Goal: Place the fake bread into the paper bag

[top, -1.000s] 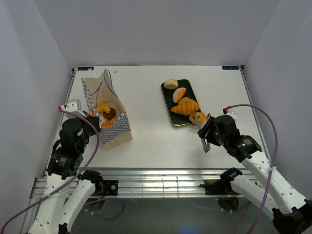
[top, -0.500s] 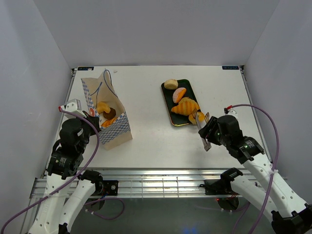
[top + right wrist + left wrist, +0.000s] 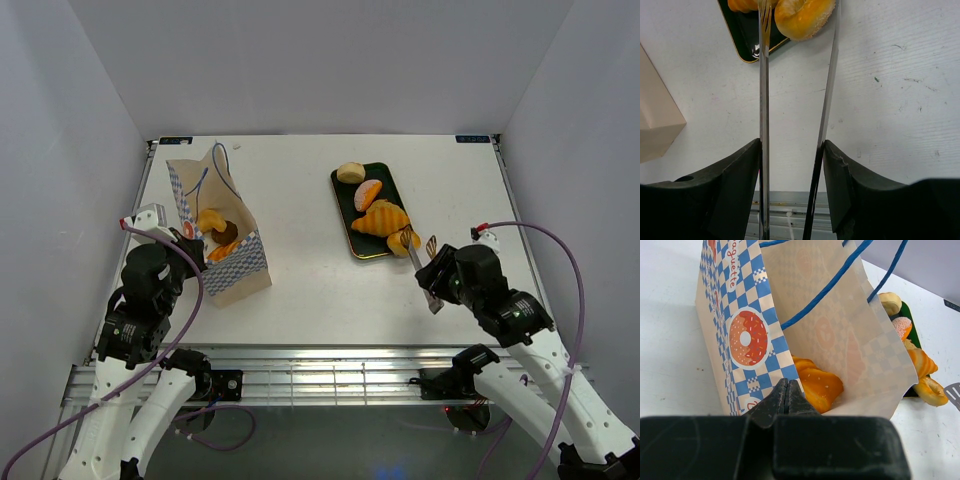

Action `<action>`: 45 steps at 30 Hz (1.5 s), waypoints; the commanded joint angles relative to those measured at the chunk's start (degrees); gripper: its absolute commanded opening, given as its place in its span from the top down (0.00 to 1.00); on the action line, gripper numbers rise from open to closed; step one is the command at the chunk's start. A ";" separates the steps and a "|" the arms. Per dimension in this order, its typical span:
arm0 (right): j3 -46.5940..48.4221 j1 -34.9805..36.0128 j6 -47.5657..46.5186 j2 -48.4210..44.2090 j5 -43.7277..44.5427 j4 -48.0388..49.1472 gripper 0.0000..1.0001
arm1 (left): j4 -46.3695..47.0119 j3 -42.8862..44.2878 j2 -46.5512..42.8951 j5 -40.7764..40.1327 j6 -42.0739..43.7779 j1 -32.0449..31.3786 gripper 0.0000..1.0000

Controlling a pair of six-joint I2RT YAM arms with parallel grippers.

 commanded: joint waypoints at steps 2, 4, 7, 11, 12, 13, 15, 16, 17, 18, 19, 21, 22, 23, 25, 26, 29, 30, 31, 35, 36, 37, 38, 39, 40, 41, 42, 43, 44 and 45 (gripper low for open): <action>2.03 -0.23 1.83 -2.68 2.50 -1.83 0.43 | -0.61 -0.78 -0.40 1.35 0.69 0.22 1.00; 1.68 -0.14 2.09 -3.38 1.98 -2.53 0.43 | -0.43 -1.05 -0.57 1.61 0.69 0.22 1.00; 0.27 -0.14 3.32 -4.70 1.45 -2.80 0.42 | -0.35 -1.05 -0.66 1.96 0.69 0.22 1.00; -1.31 -0.23 4.82 -6.11 1.80 -2.72 0.42 | -0.26 -1.05 -0.40 2.58 0.78 0.22 1.00; -1.49 -0.23 5.43 -6.37 1.89 -2.71 0.41 | -0.17 -1.05 -0.31 2.75 0.86 0.22 1.00; -2.01 -0.14 5.61 -6.55 1.80 -2.37 0.41 | -0.26 -1.05 -0.22 2.93 0.86 0.22 1.00; -2.54 -0.14 6.22 -6.37 1.54 -1.75 0.41 | -0.26 -0.78 0.22 3.37 1.04 0.22 1.00; -3.24 -0.23 6.66 -6.29 0.93 -1.40 0.41 | -0.34 -0.78 0.30 3.46 1.13 0.22 1.00; -3.59 -0.23 6.84 -6.20 0.57 -1.14 0.41 | -0.26 -0.78 0.48 3.72 1.13 0.22 1.00; -4.12 -0.23 7.01 -6.37 0.22 -0.18 0.41 | -0.34 -0.78 0.57 3.72 1.21 0.22 1.00; -4.91 -0.23 7.45 -6.46 -0.22 0.36 0.41 | -0.35 -0.70 0.48 3.72 1.22 0.22 1.00; -5.53 -0.23 7.63 -6.46 -0.14 1.23 0.41 | -0.35 -0.70 0.48 3.72 1.22 0.22 1.00; -5.79 -0.23 7.54 -6.20 -0.13 2.11 0.41 | -0.26 -0.87 0.39 3.72 1.04 0.22 1.00; -5.88 -0.14 7.28 -5.94 -0.13 2.64 0.41 | -0.26 -0.87 0.48 3.81 0.95 0.22 1.00; -5.88 -0.14 6.93 -4.62 -0.40 4.13 0.41 | -0.34 -0.78 0.74 4.07 0.95 0.22 1.00; -5.97 -0.23 6.75 -4.27 -0.49 4.66 0.41 | -0.35 -0.78 0.66 4.07 0.95 0.22 1.00; -6.23 -0.23 6.58 -3.12 -0.84 6.24 0.41 | -0.34 -0.87 0.66 4.07 1.04 0.22 1.00; -6.41 -0.14 6.75 -2.77 -0.92 6.68 0.41 | -0.26 -0.87 0.66 3.99 1.04 0.22 1.00; -6.41 -0.23 6.75 -2.77 -1.10 6.95 0.41 | -0.34 -0.87 0.66 3.98 1.04 0.22 1.00; -6.50 -0.14 6.84 -2.16 -1.28 7.57 0.41 | -0.26 -0.87 0.74 3.98 0.95 0.22 1.00; -6.59 -0.23 6.84 -1.89 -1.45 7.92 0.41 | -0.17 -0.87 0.66 3.98 0.95 0.22 1.00; -6.85 -0.23 6.75 -1.80 -1.71 8.09 0.42 | -0.17 -0.87 0.66 3.98 0.95 0.22 1.00; -7.11 -0.14 6.84 -1.72 -1.98 8.27 0.42 | -0.17 -1.05 0.74 3.98 0.95 0.22 1.00; -7.37 -0.14 6.93 -1.54 -2.33 8.97 0.42 | 0.00 -1.05 0.66 3.98 0.95 0.22 1.00; -7.90 -0.23 7.02 -1.45 -2.59 9.24 0.42 | -0.08 -1.13 0.66 3.98 0.95 0.22 1.00; -8.17 -0.23 7.10 -1.36 -2.68 9.59 0.44 | 0.00 -1.05 0.66 3.90 0.95 0.22 1.00; -8.34 -0.23 7.10 -0.93 -2.94 10.29 0.45 | 0.01 -1.05 0.57 3.90 0.95 0.22 1.00; -8.52 -0.23 7.10 -0.75 -3.12 10.73 0.46 | 0.01 -1.13 0.57 3.90 0.95 0.22 1.00; -8.69 -0.23 7.02 -0.49 -3.30 11.08 0.49 | 0.01 -1.05 0.48 3.90 0.95 0.22 1.00; -8.61 -0.23 7.02 0.12 -3.39 11.34 0.51 | 0.01 -1.13 0.39 3.72 0.95 0.13 1.00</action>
